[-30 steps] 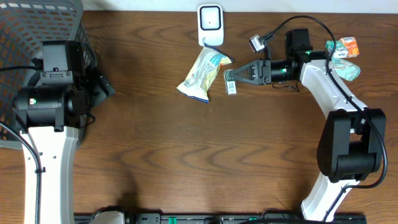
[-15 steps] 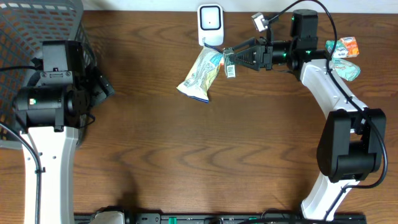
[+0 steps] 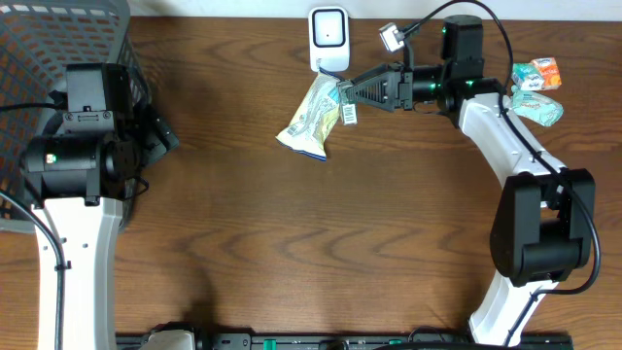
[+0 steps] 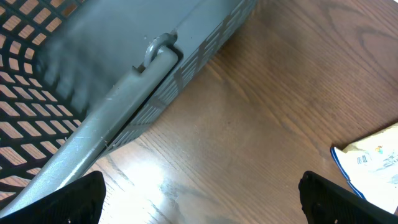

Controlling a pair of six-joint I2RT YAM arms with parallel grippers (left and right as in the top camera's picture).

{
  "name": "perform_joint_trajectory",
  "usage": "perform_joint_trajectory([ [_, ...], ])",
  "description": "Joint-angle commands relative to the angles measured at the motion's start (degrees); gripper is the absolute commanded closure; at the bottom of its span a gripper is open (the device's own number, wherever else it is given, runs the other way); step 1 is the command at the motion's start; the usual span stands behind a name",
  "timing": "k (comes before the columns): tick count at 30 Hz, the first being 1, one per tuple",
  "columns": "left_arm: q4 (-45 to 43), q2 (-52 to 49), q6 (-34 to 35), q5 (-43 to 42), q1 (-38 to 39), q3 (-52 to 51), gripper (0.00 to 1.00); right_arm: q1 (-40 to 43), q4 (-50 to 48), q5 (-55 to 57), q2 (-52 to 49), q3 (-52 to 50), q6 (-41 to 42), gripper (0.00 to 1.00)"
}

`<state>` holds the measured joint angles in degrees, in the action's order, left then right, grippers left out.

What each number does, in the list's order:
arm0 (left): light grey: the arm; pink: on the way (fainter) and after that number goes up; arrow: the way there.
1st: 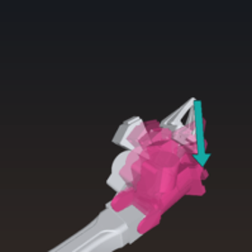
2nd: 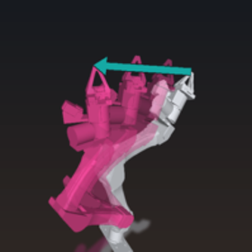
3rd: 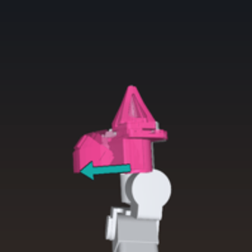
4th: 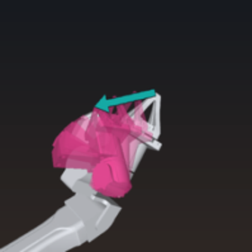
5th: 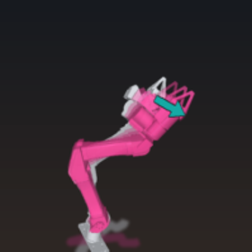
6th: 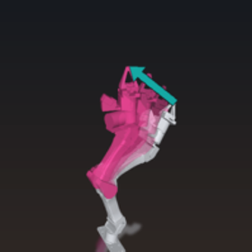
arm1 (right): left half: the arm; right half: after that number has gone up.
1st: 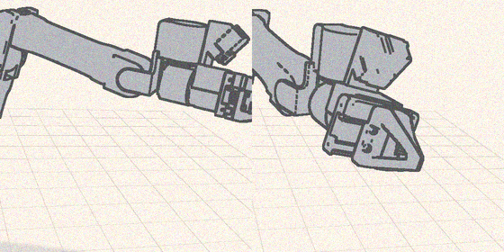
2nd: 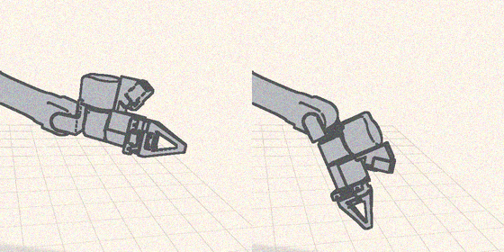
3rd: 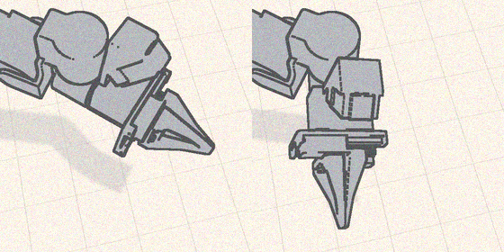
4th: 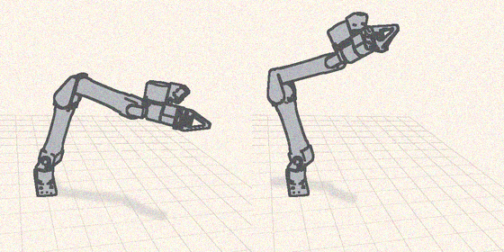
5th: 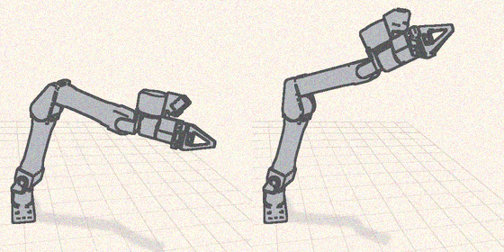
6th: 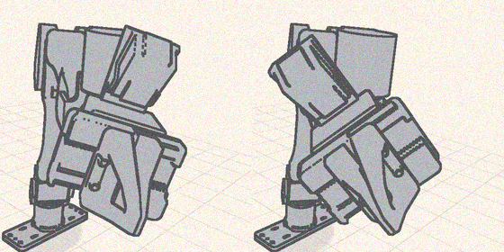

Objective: Scan the item barcode
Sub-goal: 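Hold the dark green tin under the scanner with the right gripper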

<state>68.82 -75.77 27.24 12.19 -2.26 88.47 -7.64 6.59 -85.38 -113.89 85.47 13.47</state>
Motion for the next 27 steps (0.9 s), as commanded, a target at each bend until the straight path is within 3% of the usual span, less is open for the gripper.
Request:
perform_joint_trajectory([
  [1,0.2,-0.2,0.9,0.7,-0.5,-0.2,0.02,-0.7,-0.2,0.4,0.0,0.7,0.7,0.63],
  [27,0.2,-0.2,0.9,0.7,-0.5,-0.2,0.02,-2.3,-0.2,1.5,0.0,0.7,0.6,0.62],
])
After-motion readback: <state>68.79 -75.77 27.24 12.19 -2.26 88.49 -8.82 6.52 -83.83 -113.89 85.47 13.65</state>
